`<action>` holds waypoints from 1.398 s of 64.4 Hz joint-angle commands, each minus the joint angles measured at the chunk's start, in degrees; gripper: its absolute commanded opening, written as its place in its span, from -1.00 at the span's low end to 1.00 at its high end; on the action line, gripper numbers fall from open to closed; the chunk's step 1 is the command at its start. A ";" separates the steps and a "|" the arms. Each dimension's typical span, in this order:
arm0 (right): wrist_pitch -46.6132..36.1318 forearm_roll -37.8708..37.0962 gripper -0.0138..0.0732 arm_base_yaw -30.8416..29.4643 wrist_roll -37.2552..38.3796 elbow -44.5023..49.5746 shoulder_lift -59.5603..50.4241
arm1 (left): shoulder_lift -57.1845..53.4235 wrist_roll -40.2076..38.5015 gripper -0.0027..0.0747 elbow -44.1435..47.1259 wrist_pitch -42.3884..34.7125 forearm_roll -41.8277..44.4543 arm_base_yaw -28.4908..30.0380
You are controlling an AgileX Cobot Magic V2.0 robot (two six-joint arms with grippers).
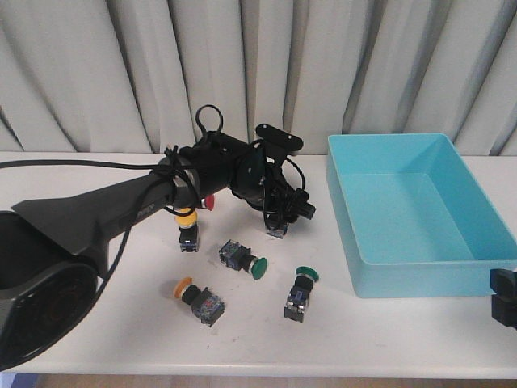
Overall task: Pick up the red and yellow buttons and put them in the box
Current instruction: 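Reach the left gripper down and grasp the red button farthest from the robot, then lift the red button with the left gripper and swing it toward the table center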
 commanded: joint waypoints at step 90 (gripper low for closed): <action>-4.33 -2.40 0.52 -0.30 -3.09 -1.79 0.13 | -26.46 3.35 -0.51 5.62 10.24 2.95 -0.06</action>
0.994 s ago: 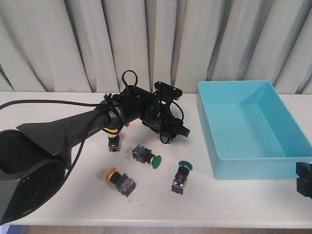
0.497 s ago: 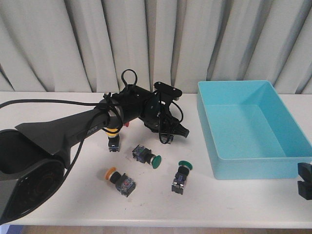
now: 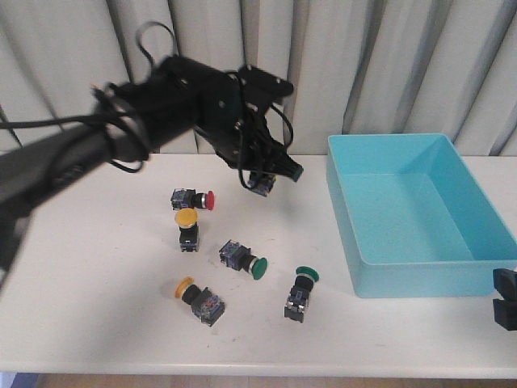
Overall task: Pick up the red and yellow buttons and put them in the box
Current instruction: 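Lift the red button with the left gripper and swing it toward the table center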
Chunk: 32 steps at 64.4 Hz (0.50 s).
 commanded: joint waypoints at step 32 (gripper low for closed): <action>-4.16 -0.68 0.52 -0.30 -0.32 -1.79 0.13 | -42.97 -1.15 -0.51 46.49 -21.00 3.70 4.21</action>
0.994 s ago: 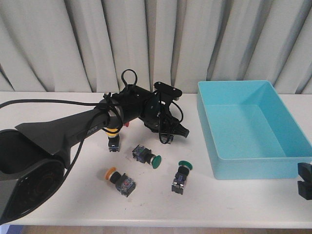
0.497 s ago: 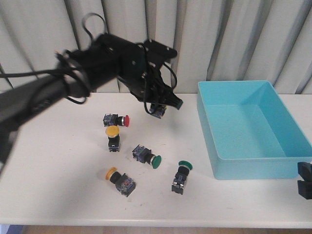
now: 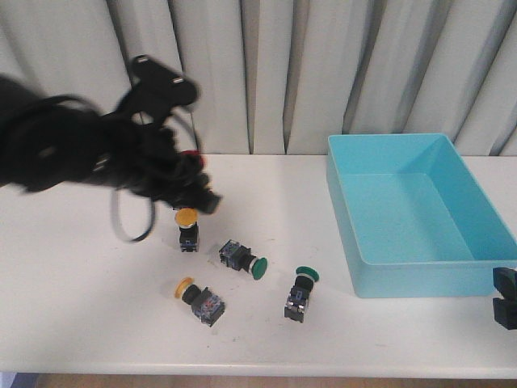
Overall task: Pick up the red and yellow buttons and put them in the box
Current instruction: 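Lift the red button with the left gripper and swing it toward the table center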
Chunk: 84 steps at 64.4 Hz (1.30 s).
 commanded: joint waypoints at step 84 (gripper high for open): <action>-3.51 1.56 0.51 -0.30 -3.40 -1.79 0.13 | -14.13 102.95 -0.51 19.31 6.29 -89.16 1.65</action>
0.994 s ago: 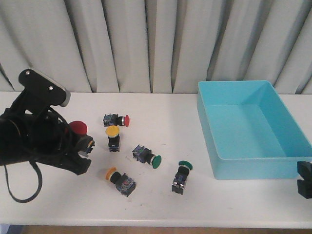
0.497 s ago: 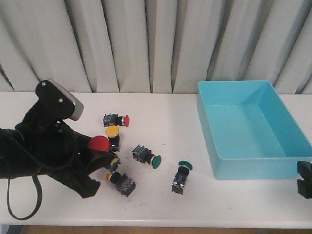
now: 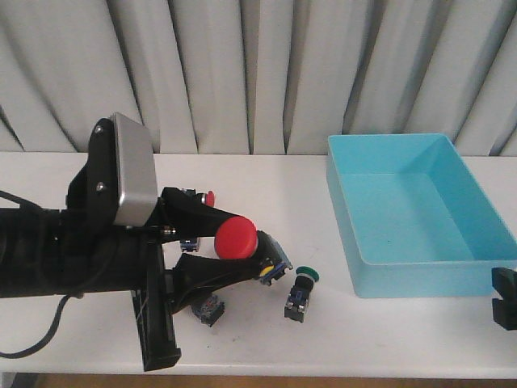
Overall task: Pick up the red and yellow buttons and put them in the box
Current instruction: 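Lift the red button with the left gripper and swing it toward the table center, then bring the right gripper to the held red button and grasp it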
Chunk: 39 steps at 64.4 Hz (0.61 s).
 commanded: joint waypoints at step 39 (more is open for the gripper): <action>21.63 46.60 0.51 -0.30 -65.74 -16.31 13.97 | 1.59 6.21 -0.51 -1.51 3.09 -5.58 -0.18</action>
